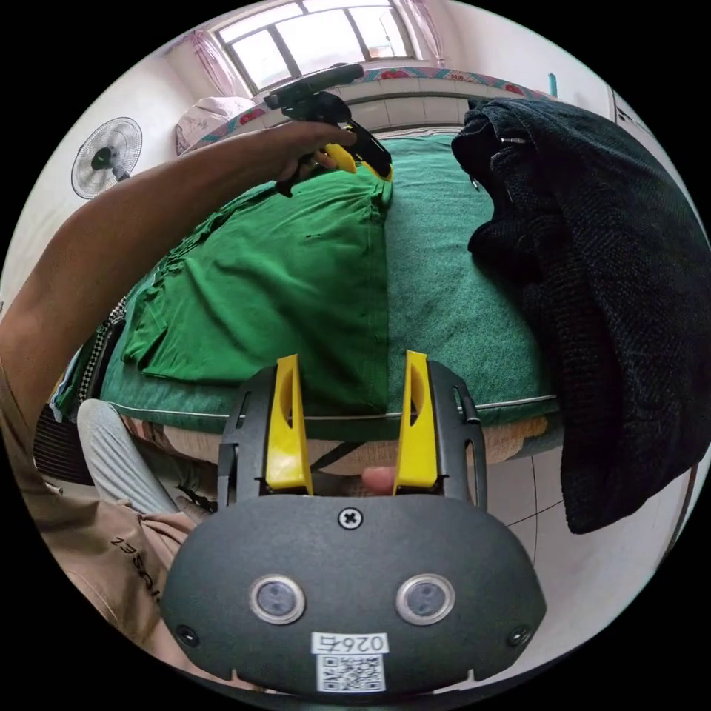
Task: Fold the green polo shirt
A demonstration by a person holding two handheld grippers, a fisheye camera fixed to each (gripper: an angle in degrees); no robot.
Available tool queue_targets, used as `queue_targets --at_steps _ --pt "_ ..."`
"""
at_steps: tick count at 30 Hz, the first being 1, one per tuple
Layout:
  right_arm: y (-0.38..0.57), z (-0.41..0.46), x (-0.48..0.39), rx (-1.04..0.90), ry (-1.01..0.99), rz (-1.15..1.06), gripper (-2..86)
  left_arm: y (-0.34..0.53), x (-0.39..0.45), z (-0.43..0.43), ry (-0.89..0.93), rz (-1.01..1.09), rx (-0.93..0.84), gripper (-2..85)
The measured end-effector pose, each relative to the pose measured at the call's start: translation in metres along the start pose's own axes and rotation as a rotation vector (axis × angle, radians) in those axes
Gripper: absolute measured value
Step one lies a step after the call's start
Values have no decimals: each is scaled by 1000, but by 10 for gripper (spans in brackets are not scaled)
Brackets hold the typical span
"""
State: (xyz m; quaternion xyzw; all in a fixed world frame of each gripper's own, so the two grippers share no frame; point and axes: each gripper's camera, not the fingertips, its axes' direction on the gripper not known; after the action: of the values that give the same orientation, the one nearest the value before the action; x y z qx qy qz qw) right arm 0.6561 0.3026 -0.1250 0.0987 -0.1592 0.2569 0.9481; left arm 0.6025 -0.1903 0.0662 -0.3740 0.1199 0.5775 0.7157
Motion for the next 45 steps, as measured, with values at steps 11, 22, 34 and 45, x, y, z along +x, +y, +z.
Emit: queue_targets --at_steps 11,22,34,45 --pt "-20 -12 -54 -33 68 -103 18 -33 7 41 1 103 -43 13" --pt "-36 -65 -119 164 -192 -125 -14 27 -76 64 245 103 144 -3" --pt "-81 -25 -421 251 -464 -550 -14 321 -370 133 581 -249 425 -3" --pt "-81 121 -663 2 -495 -687 -14 528 -466 315 774 -457 548 -2"
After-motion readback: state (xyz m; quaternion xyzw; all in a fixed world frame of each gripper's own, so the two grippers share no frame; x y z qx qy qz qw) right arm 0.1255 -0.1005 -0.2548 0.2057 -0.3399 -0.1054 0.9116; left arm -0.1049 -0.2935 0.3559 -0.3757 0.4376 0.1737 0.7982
